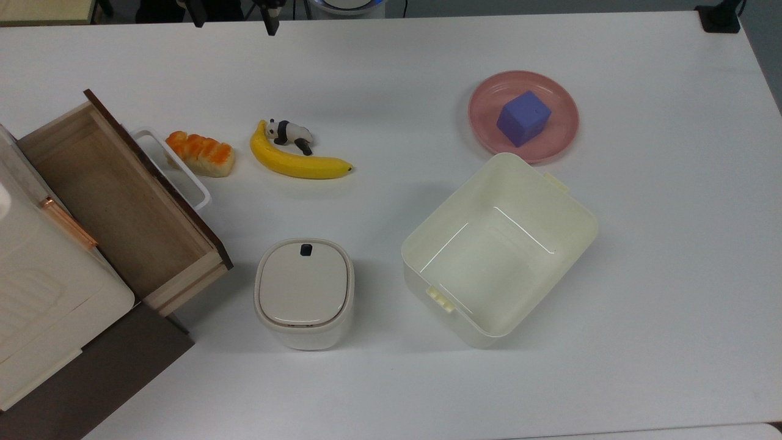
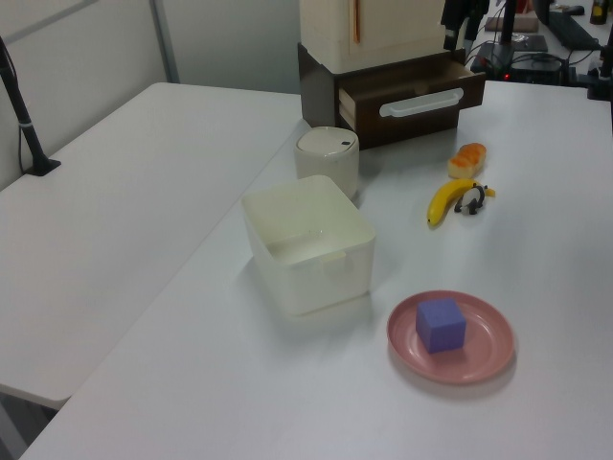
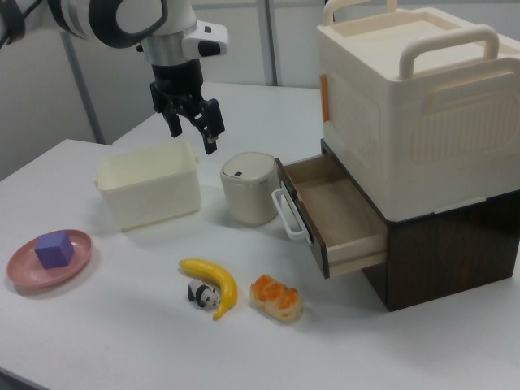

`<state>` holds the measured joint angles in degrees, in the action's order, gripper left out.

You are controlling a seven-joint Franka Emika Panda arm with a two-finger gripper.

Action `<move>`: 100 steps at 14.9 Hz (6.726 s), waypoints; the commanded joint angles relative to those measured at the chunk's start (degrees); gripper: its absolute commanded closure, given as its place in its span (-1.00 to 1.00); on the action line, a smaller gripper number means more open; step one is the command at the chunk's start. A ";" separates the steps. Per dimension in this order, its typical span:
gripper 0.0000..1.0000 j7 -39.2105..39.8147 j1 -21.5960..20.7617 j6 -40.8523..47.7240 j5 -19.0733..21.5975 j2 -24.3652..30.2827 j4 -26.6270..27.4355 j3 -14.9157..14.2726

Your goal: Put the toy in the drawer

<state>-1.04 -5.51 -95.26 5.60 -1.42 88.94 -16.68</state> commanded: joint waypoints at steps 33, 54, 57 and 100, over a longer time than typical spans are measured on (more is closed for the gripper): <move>-1.00 -3.53 -0.12 3.24 0.11 0.46 1.94 -0.02; -1.00 -2.47 -3.10 -17.59 -22.91 -6.92 24.35 5.17; -1.00 -2.73 -4.24 -17.50 -23.79 -8.41 24.96 6.31; -1.00 -5.98 -6.80 0.32 -35.13 -10.18 26.81 18.07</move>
<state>-6.96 -12.56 -98.55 -29.32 -12.94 114.56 -1.68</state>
